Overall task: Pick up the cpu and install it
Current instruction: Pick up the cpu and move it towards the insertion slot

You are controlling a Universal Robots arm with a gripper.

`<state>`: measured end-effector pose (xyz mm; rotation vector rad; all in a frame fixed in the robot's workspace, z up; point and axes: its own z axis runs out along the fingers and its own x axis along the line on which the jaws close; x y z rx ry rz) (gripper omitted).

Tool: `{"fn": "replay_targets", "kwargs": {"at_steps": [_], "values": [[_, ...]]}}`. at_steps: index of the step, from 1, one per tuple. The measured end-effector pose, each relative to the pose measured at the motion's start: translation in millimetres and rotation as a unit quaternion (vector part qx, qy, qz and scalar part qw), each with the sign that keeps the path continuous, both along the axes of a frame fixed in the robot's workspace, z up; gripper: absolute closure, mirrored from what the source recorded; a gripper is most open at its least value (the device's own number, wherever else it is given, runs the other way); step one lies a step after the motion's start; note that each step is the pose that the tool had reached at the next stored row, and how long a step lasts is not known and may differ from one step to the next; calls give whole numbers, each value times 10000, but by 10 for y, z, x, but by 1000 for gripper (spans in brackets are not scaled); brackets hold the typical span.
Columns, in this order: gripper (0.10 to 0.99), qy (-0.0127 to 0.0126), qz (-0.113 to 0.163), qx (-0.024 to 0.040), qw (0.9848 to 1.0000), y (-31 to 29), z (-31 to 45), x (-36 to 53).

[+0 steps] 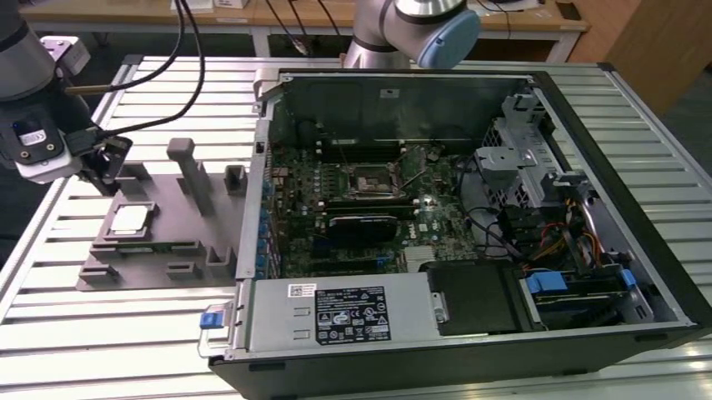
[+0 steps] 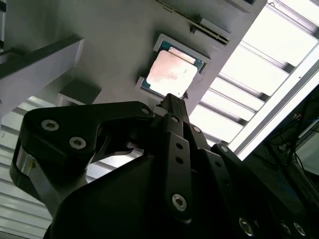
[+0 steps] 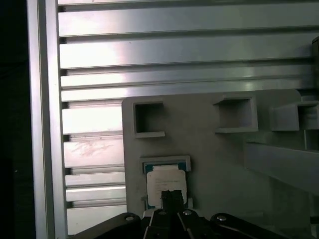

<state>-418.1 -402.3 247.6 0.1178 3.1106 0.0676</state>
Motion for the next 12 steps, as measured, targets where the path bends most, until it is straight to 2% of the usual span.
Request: {"fn": "replay_targets", "kwargs": {"at_steps": [12], "values": [[980, 11, 0, 1, 10000, -55, -185, 28]]}}
